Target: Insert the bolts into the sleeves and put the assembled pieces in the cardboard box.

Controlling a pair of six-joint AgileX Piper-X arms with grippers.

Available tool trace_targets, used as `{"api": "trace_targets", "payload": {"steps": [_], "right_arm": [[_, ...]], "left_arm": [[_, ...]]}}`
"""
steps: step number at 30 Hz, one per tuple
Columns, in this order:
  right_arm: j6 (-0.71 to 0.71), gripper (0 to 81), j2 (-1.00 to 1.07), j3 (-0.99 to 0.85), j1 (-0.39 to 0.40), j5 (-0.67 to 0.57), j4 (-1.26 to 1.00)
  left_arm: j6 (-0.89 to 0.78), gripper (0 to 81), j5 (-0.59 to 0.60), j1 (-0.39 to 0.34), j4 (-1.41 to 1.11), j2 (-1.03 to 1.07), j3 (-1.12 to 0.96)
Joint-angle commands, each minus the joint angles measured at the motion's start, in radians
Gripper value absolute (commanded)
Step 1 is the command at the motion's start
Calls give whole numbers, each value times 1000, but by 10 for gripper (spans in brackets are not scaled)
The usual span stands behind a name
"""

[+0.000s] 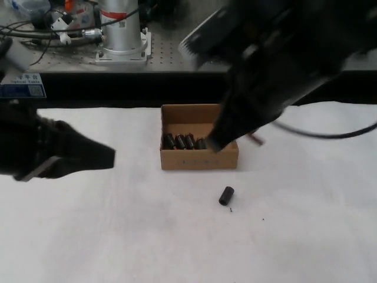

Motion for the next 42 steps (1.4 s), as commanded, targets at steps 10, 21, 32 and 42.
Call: {"api": "trace_targets", "payload": {"steps": [10, 21, 32, 42], "right_arm": [[64, 29, -381, 67, -125, 22, 129], [216, 29, -807, 353, -151, 114, 134], [384, 29, -1195, 544, -151, 133, 210], [436, 29, -1328, 585, -151, 133, 341]], "left_arm": [[-101, 314, -355, -274, -86, 160, -126], [-59, 314, -523, -424, -70, 439, -379], [35, 314, -725, -512, 119, 763, -641], [40, 314, -743, -515, 226, 1003, -866]]}}
